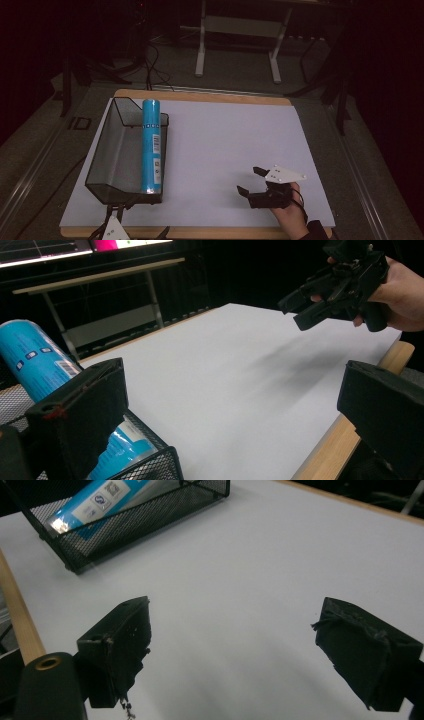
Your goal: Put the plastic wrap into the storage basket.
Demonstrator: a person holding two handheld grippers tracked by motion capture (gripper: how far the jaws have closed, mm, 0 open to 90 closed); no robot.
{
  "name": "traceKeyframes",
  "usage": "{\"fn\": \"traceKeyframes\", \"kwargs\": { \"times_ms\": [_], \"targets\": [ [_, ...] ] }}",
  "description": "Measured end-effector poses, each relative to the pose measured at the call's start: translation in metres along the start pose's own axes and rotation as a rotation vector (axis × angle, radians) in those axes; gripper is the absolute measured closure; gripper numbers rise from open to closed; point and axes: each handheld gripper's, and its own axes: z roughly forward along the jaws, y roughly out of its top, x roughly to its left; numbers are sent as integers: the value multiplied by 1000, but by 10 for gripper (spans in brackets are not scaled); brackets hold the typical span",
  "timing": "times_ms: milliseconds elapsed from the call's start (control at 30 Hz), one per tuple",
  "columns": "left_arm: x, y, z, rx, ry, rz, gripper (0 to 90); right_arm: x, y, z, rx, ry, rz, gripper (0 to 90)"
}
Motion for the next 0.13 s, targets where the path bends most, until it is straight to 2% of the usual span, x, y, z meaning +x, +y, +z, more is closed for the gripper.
{"fn": "traceKeyframes", "kwargs": {
  "times_ms": [133],
  "targets": [
    [0,0,0,1,0,-1,2,-2,-2,3,14,-1,-4,143]
  ]
}}
